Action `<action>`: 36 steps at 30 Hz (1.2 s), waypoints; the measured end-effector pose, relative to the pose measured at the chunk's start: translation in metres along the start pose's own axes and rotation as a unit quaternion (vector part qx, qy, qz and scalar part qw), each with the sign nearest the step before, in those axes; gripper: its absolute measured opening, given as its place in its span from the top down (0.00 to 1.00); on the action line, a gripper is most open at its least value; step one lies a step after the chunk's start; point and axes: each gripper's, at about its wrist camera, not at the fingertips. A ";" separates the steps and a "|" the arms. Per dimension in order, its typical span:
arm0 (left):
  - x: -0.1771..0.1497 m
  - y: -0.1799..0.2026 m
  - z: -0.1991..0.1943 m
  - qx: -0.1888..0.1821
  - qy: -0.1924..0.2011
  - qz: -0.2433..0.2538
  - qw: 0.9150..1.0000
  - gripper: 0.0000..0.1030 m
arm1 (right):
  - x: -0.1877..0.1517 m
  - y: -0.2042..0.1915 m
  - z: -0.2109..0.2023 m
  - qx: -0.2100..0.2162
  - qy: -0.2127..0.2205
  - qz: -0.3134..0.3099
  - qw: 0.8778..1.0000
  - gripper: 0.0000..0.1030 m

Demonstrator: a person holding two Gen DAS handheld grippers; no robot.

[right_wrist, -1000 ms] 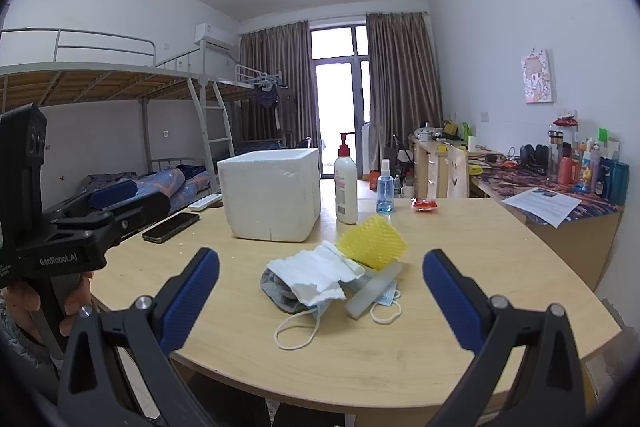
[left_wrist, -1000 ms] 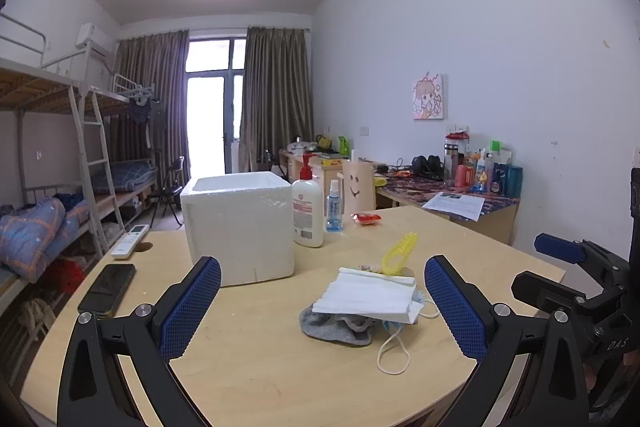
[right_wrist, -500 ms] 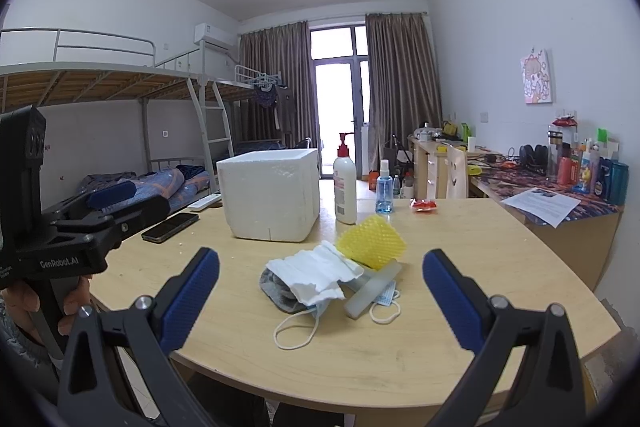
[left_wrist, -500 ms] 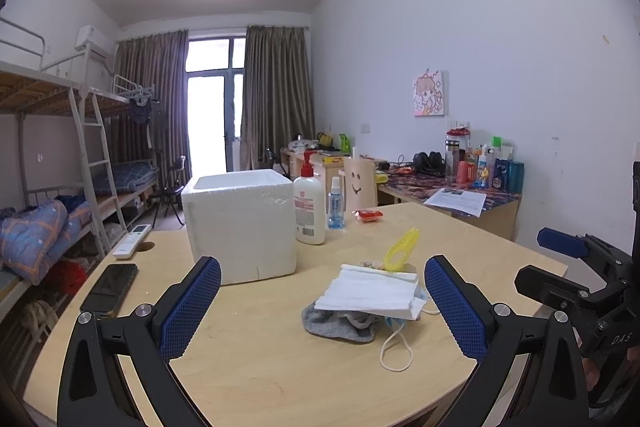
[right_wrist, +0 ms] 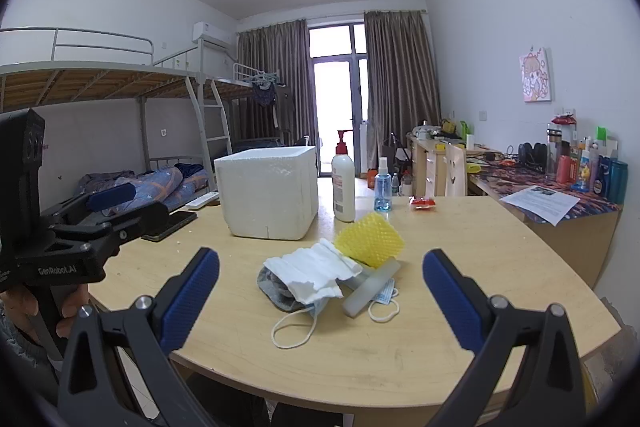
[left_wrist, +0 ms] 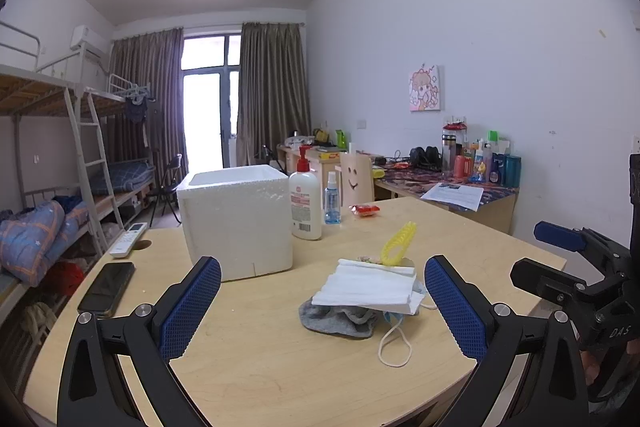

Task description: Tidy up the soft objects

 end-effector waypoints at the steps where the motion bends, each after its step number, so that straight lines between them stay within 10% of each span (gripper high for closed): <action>1: 0.000 0.000 0.000 0.000 0.000 0.000 1.000 0.01 | 0.000 0.000 0.000 0.000 0.000 0.000 1.000 0.00; 36: -0.020 -0.006 0.084 -0.009 -0.091 0.003 0.996 0.01 | -0.017 0.034 0.062 -0.028 -0.066 0.028 0.997 0.00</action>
Point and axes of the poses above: each gripper's, at about its wrist camera, not at the fingertips, and z roughly the way its jaws point, y to its right, x to its top, and after that the axes turned 7 degrees about y, right-handed
